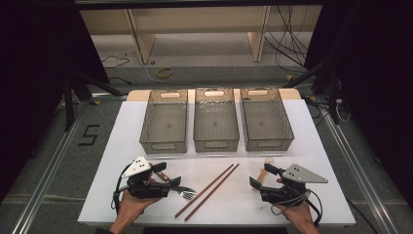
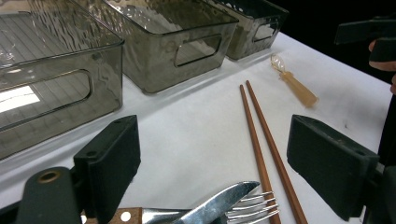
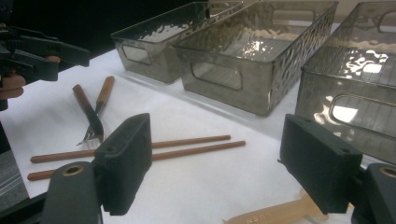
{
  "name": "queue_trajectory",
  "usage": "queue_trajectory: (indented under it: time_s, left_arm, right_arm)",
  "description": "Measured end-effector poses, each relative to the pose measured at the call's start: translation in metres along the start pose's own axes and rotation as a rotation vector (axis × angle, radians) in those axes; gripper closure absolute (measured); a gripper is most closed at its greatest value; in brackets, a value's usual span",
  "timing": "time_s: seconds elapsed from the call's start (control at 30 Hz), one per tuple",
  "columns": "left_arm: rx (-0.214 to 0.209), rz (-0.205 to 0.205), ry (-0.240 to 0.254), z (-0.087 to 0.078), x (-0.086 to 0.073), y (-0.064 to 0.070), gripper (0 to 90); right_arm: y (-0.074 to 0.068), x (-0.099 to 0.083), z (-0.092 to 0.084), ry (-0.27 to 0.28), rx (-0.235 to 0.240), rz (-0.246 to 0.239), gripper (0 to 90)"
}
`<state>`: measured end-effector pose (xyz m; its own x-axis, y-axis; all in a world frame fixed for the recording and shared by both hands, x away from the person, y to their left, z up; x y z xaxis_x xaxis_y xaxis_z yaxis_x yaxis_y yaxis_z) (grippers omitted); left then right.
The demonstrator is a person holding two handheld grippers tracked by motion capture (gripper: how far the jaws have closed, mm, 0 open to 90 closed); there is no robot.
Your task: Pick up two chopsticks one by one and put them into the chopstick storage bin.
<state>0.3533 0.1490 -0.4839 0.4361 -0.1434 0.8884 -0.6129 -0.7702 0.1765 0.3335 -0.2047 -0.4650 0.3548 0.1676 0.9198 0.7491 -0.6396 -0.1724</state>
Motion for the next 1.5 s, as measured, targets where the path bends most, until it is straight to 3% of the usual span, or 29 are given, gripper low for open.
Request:
queue_trajectory:
  time_s: [0.27, 0.37, 0.47, 0.6, 0.63, 0.67, 0.83, 0.93, 1.13, 1.2, 1.5]
  left_arm:
    - [0.001, 0.01, -0.082, 0.002, 0.009, 0.01, 17.3]
    - [-0.027, 0.026, -0.125, 0.005, 0.013, 0.02, 18.0]
    - [-0.037, 0.063, -0.176, 0.01, 0.019, 0.031, 19.0]
    - [-0.05, 0.07, -0.235, 0.016, 0.023, 0.041, 20.9]
    - [-0.047, 0.093, -0.29, 0.023, 0.023, 0.047, 21.5]
    - [-0.043, 0.109, -0.314, 0.025, 0.022, 0.05, 21.8]
    - [-0.049, 0.131, -0.369, 0.032, 0.023, 0.06, 26.7]
    - [-0.042, 0.174, -0.42, 0.042, 0.025, 0.069, 29.1]
    - [-0.021, 0.204, -0.524, 0.063, 0.024, 0.072, 37.0]
    - [-0.008, 0.208, -0.538, 0.069, 0.023, 0.07, 40.0]
    - [0.009, 0.191, -0.632, 0.085, 0.013, 0.067, 51.2]
  right_arm:
    - [-0.003, 0.001, 0.0, -0.009, -0.013, -0.022, 26.4]
    - [-0.002, 0.002, -0.001, -0.01, -0.016, -0.016, 26.5]
    - [0.0, 0.001, 0.0, -0.019, -0.014, -0.009, 26.5]
    - [0.0, 0.001, 0.0, -0.026, -0.009, -0.009, 26.6]
    - [0.0, 0.0, 0.0, -0.028, -0.009, -0.006, 26.7]
    - [0.0, 0.0, 0.001, -0.031, -0.007, -0.005, 26.7]
    - [0.0, -0.001, 0.002, -0.044, 0.002, -0.005, 26.7]
    - [0.0, -0.001, 0.003, -0.043, 0.008, -0.001, 26.8]
    - [0.0, -0.001, 0.003, -0.04, 0.011, -0.001, 26.9]
    - [0.0, 0.0, 0.003, -0.038, 0.012, -0.002, 27.2]
    - [-0.001, -0.001, 0.004, -0.047, 0.016, 0.002, 27.5]
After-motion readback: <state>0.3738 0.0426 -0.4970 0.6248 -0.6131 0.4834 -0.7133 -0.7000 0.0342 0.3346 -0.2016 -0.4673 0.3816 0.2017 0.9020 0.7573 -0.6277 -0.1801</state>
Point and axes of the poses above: each handheld gripper's, and its own axes: z roughly forward along the jaws, x roughly out of its top, y roughly to its right, the point moved 5 cm from there along z, roughly forward along the jaws, and after that the axes turned 8 degrees about x, right-handed, at the moved point
